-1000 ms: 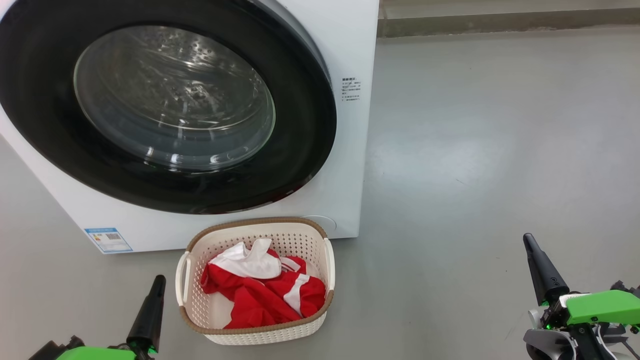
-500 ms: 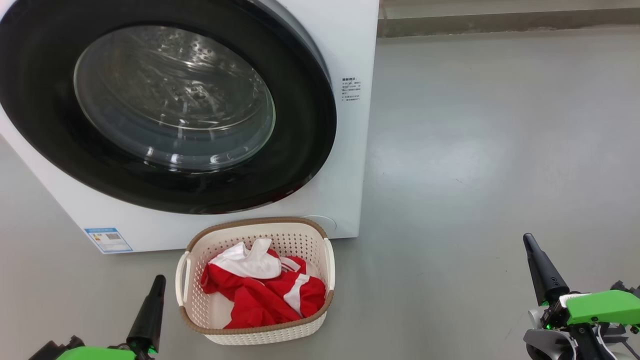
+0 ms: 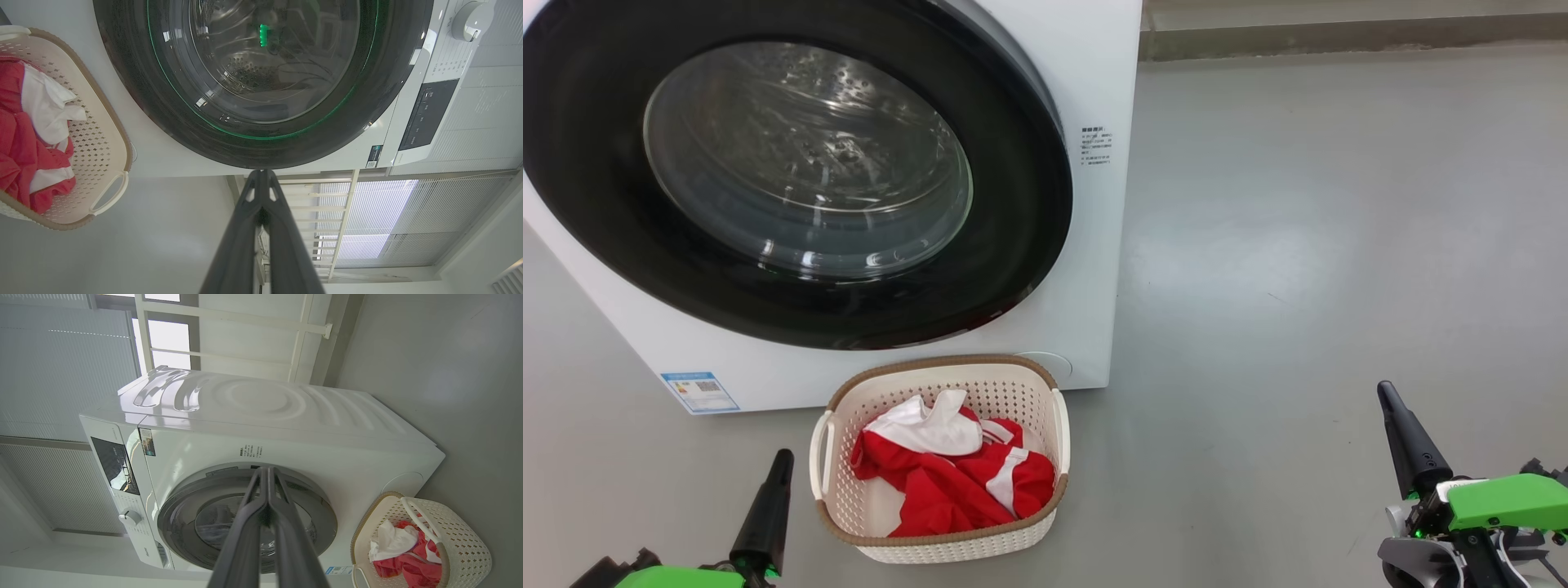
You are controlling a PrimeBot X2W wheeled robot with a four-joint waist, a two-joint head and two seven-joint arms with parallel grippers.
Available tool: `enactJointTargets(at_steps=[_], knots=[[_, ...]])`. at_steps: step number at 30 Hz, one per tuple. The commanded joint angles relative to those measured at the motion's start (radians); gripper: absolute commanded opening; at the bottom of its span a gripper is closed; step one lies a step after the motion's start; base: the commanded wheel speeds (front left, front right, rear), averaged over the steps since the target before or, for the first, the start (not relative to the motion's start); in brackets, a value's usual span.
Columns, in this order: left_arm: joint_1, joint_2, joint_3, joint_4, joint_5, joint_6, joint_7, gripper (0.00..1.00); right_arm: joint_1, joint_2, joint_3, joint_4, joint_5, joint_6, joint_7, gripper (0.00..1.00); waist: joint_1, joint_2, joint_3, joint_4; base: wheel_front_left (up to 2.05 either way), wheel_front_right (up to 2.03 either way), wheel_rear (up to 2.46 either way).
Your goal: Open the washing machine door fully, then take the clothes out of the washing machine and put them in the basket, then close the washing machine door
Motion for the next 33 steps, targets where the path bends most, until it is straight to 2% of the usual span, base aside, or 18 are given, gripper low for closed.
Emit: enactJointTargets(at_steps=[1, 33], knots=[[-0.039, 0.008, 0.037, -0.025, -0.011, -0.007, 0.004, 0.0, -0.042, -0.017, 0.014, -0.031, 0.004, 0.001, 0.006, 0.0, 0.0, 0.0, 0.0, 0.0, 0.0, 0.0, 0.0], [-0.039, 0.008, 0.037, -0.025, -0.011, -0.007, 0.004, 0.0, -0.042, -0.017, 0.015, -0.031, 0.004, 0.001, 0.006, 0.0, 0.0, 0.0, 0.0, 0.0, 0.0, 0.0, 0.0]])
